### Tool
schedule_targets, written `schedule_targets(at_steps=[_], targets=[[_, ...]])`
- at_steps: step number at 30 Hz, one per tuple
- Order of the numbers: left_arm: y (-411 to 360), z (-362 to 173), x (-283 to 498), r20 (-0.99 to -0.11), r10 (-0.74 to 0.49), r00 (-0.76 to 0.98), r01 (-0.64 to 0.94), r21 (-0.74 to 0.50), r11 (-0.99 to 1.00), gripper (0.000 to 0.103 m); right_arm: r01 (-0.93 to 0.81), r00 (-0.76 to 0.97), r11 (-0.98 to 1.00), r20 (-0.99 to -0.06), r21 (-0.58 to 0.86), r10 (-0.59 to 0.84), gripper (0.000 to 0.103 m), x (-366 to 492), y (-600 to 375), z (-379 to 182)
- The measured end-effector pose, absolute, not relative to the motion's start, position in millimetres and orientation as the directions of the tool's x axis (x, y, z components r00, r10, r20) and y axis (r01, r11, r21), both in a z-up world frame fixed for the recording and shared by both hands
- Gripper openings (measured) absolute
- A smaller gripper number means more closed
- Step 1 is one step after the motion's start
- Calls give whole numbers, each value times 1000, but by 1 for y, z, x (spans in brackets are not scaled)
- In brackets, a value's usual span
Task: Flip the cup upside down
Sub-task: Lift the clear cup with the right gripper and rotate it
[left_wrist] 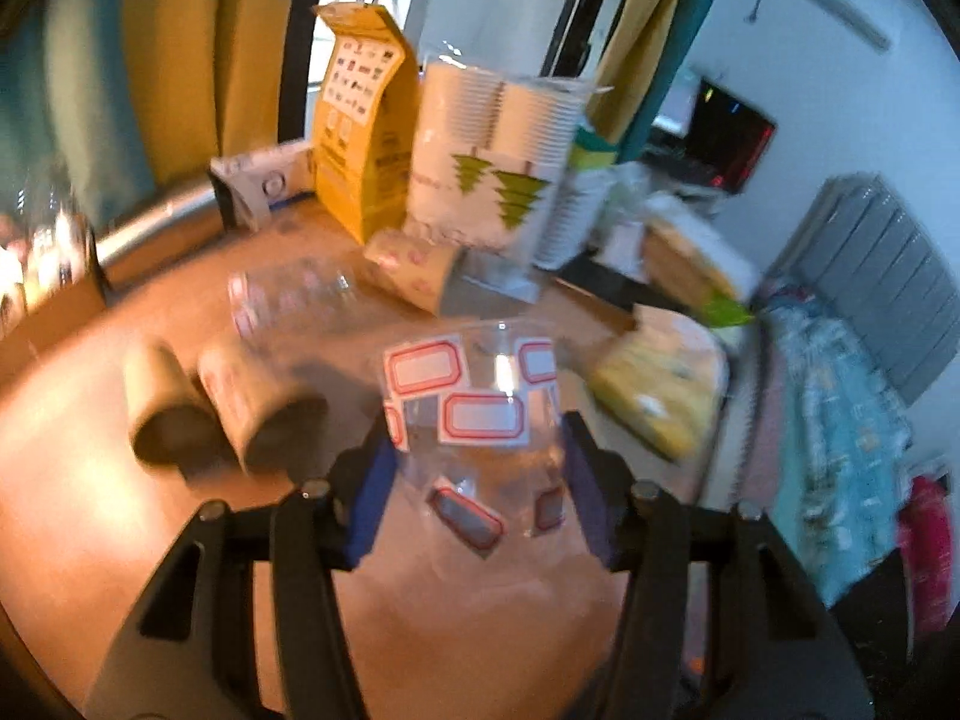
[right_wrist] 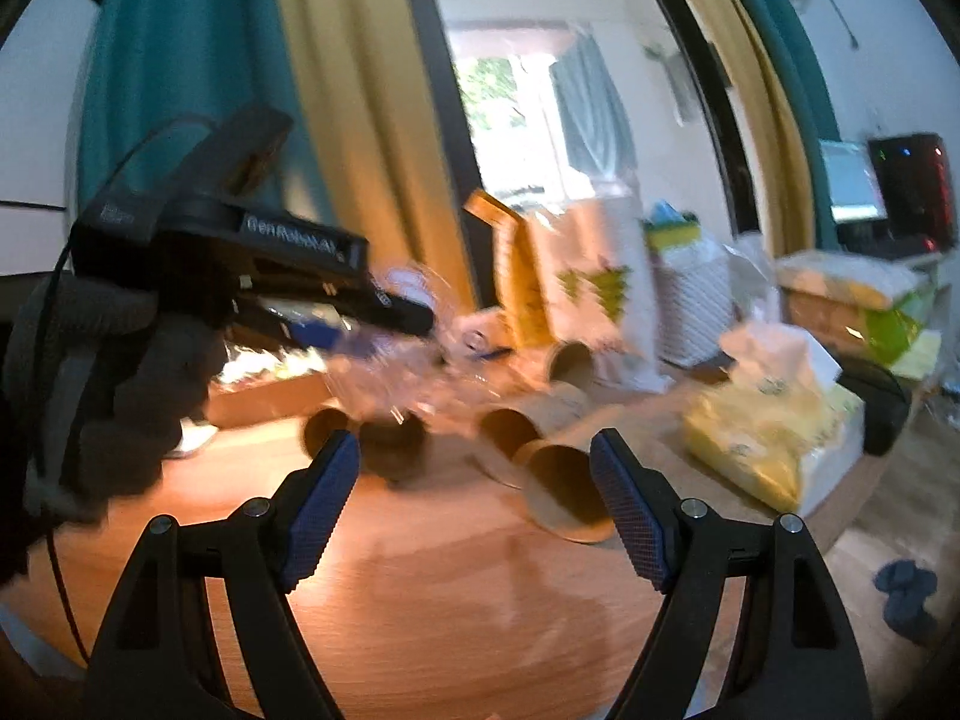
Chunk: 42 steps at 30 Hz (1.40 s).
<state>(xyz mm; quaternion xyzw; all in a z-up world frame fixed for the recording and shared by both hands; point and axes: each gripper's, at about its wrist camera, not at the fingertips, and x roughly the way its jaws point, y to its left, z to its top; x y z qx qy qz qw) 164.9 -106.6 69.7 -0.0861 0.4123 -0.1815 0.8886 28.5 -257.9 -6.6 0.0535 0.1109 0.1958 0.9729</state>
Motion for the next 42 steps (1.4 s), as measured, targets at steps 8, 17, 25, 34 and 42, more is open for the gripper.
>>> schedule_targets(at_steps=[8, 17, 25, 34, 42], targets=[[-73, 47, 97, -618, -526, 584, 192, -524, 830, 55, -430, 878, 892, -165, 143, 449, 82, -11, -219, 4], [-40, 47, 59, -552, -534, 641, 152, -590, 793, 55, -501, 830, 851, -190, 154, 524, 82, -24, -180, -3], [-42, 38, 58, -550, -561, 619, 153, -616, 773, 55, -506, 815, 838, -205, 205, 542, 79, -18, -177, -9], [-48, 38, 60, -553, -565, 612, 163, -611, 774, 55, -515, 804, 831, -218, 210, 553, 58, -19, -174, -11], [-49, 40, 57, -547, -577, 607, 190, -605, 773, 58, -521, 810, 833, -202, 186, 551, 53, -25, -170, -10]])
